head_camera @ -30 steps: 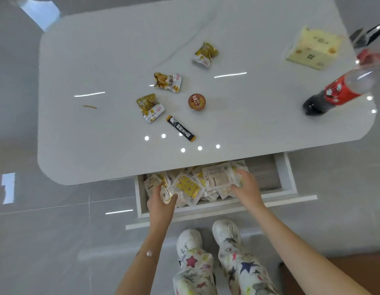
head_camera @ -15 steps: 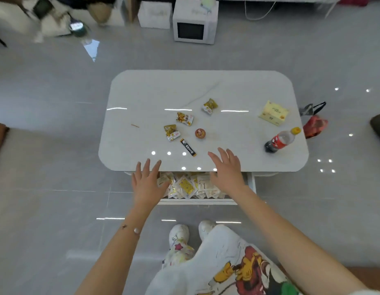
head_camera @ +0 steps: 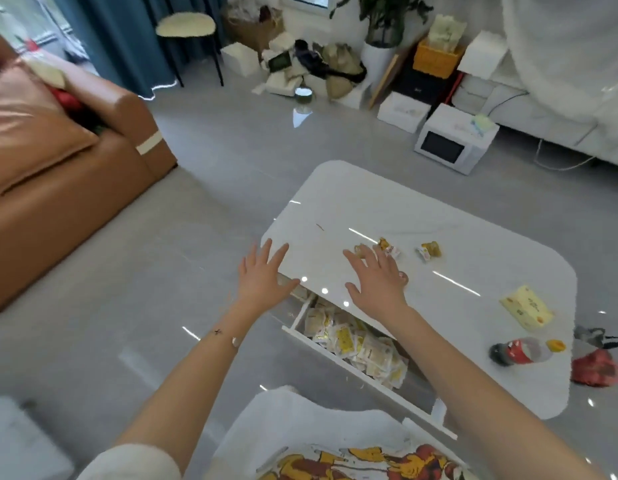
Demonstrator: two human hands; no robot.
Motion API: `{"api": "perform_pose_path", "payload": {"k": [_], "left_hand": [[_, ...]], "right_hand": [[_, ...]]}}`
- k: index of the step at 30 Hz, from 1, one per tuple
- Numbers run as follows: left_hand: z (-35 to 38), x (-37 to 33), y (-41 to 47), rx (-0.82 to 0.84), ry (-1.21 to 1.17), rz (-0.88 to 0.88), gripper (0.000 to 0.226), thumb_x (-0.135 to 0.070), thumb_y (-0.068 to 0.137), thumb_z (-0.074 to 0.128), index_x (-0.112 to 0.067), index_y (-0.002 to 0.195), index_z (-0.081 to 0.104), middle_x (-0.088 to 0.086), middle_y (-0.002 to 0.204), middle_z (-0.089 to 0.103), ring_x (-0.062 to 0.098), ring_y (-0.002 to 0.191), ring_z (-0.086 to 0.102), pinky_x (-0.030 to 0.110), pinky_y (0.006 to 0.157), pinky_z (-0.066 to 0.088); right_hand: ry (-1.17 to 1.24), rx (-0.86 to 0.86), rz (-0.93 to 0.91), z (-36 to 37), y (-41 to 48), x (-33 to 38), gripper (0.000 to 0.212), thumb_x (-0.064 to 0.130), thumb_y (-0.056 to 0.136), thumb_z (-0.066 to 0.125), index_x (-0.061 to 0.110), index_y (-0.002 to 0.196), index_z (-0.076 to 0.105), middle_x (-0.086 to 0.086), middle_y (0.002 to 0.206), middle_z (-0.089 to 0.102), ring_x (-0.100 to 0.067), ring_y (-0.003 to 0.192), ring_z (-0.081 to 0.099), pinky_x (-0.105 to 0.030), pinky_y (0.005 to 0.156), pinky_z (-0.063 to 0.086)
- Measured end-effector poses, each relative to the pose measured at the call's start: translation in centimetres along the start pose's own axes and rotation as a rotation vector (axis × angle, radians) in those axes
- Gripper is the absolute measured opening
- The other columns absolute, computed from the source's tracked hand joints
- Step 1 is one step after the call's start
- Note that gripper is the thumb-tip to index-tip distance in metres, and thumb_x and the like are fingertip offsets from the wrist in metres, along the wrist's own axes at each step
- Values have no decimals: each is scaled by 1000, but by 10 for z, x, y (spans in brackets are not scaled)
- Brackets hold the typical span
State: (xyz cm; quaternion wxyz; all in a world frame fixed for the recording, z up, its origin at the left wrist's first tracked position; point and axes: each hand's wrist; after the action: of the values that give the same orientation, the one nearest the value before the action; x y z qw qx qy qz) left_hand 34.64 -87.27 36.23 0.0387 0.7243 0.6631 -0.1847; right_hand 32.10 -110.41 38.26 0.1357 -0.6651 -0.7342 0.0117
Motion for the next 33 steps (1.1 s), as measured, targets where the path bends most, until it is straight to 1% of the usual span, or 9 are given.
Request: {"api": "perform_pose_path", "payload": {"k": [5, 9, 12, 16, 20, 23, 27, 31, 33], "left_hand": [[-45, 98, -35, -145, -76, -242, 76, -55, 86, 58, -34, 150, 23, 3, 161, 10, 30, 148, 0, 46, 117, 4], [-74, 174, -62, -235, -50, -369, 76, -56, 87, 57, -34, 150, 23, 2, 162, 9, 29, 148, -2, 47, 117, 2], [-88, 229, -82, -287, -61, -448, 76, -55, 86, 58, -33, 151, 24, 1, 162, 9, 28, 148, -2, 48, 117, 1], [-109, 305, -117, -276, -54, -543, 76, -54, 87, 57, -33, 152, 20, 2, 162, 8, 29, 148, -3, 48, 117, -1], [-129, 380, -153, -288, -90, -670, 76, -55, 88, 55, -34, 152, 20, 0, 162, 8, 28, 148, -3, 47, 118, -1], [-139, 429, -179, -290, -96, -759, 74, -55, 90, 52, -34, 152, 19, 0, 162, 9, 27, 148, -1, 47, 118, 1], [-145, 480, -208, -323, -160, -896, 72, -56, 90, 51, -33, 151, 20, 1, 160, 18, 28, 147, 9, 47, 118, 9], [-145, 520, -228, -356, -240, -988, 69, -53, 91, 51, -29, 150, 25, 1, 152, 36, 26, 138, 33, 43, 112, 25], [-146, 539, -234, -375, -296, -1052, 65, -49, 92, 50, -27, 150, 27, 2, 146, 45, 27, 132, 42, 42, 107, 31]], "right_hand": [[-20, -10, -253, -4, 39, 100, 63, 33, 95, 47, 30, 151, 19, -6, 160, 13, -31, 147, 4, -47, 117, 6], [-31, -10, -448, -6, 66, 201, 66, 30, 92, 50, 30, 151, 20, -6, 158, 16, -30, 146, 7, -43, 117, 7], [-34, 5, -548, 0, 82, 273, 67, 32, 93, 50, 31, 152, 18, -7, 159, 15, -30, 147, 8, -43, 117, 7], [-42, 62, -642, 17, 98, 365, 67, 33, 93, 50, 31, 152, 17, -6, 159, 15, -29, 147, 8, -44, 117, 10], [-42, 67, -716, 33, 113, 452, 70, 31, 89, 56, 30, 150, 23, -8, 157, 23, -31, 145, 15, -44, 115, 16], [-47, 97, -780, 46, 119, 512, 71, 31, 90, 57, 30, 151, 21, -8, 156, 23, -31, 145, 16, -44, 115, 16], [-70, 144, -921, 66, 125, 583, 69, 31, 92, 53, 30, 151, 19, -7, 156, 22, -30, 145, 14, -42, 115, 15], [-112, 216, -1041, 88, 139, 646, 67, 32, 93, 52, 29, 151, 18, -5, 155, 24, -29, 145, 15, -41, 116, 16], [-133, 244, -1113, 98, 151, 679, 67, 31, 93, 52, 29, 151, 19, -4, 153, 29, -29, 143, 19, -40, 115, 19]]}}
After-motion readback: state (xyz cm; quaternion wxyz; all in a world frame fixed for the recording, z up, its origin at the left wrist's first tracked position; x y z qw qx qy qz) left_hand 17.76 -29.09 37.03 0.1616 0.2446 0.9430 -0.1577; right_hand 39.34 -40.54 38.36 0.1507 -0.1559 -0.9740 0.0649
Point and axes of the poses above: each hand's wrist, its own y-axis towards the middle knuckle, its own z-axis out of the palm, x = y × z
